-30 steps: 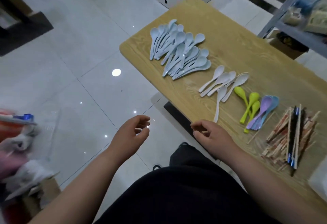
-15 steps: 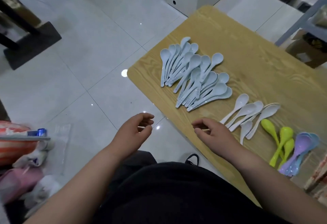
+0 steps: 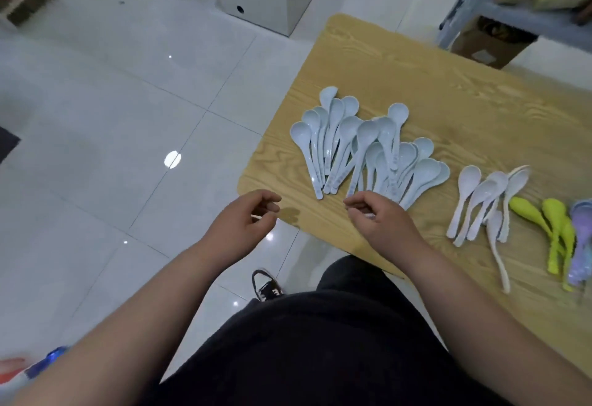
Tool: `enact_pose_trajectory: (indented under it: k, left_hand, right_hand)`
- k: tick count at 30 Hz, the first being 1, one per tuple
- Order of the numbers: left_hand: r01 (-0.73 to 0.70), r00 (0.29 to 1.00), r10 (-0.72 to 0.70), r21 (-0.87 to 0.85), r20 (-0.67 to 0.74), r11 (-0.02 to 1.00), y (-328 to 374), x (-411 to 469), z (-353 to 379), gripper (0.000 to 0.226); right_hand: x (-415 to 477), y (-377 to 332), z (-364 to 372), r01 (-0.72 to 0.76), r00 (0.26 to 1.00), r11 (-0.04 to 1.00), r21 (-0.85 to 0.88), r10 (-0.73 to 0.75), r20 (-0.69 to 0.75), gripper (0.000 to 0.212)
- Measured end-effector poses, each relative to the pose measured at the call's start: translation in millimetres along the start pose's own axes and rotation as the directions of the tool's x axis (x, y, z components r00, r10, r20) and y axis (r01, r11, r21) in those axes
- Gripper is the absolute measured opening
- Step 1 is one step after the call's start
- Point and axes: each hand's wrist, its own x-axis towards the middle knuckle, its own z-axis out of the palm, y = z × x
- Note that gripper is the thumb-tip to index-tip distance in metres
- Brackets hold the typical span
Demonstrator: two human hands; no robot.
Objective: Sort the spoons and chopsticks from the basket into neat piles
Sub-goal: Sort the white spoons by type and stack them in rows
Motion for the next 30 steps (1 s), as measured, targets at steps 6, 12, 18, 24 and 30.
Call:
enact_pose_trajectory:
  k: [6,12,18,24,30]
  left_hand:
    - [-0.058,0.997,0.053,0.078,0.061,0.995,18.8,81.1,-16.6,0.024]
    - [-0.024,0.999,0.014,0.278,0.041,0.960,30.1,152.4,-8.4,0.045]
    - [-0.229,0.971,0.164,0.490,0.172,0.841,33.9,232.4,-0.5,0.083]
    - [-0.501,0.845,0.221,0.577,0.487,0.645,21.1,299.4,-0.4,0.100]
    - [-0.585,0.788,0.268,0.540,0.555,0.605,14.9,318.2,-3.7,0.074]
  right_hand:
    - [17.6,6.5,3.3,-0.070,0.997,0.996,-0.055,0.069,-0.024,0.017]
    - [73.1,8.3,-1.8,-0.064,0.996,0.987,-0.145,0.053,-0.078,0.025]
    - [132.7,-15.7,26.5,-0.035,0.999,0.924,-0.381,0.028,-0.023,0.049]
    - [158.6,-24.2,62.3,-0.123,0.992,0.846,-0.519,0.114,-0.048,0.056]
    - [165.3,-26.2,91.2,-0.245,0.969,0.801,-0.546,0.215,-0.119,0.048]
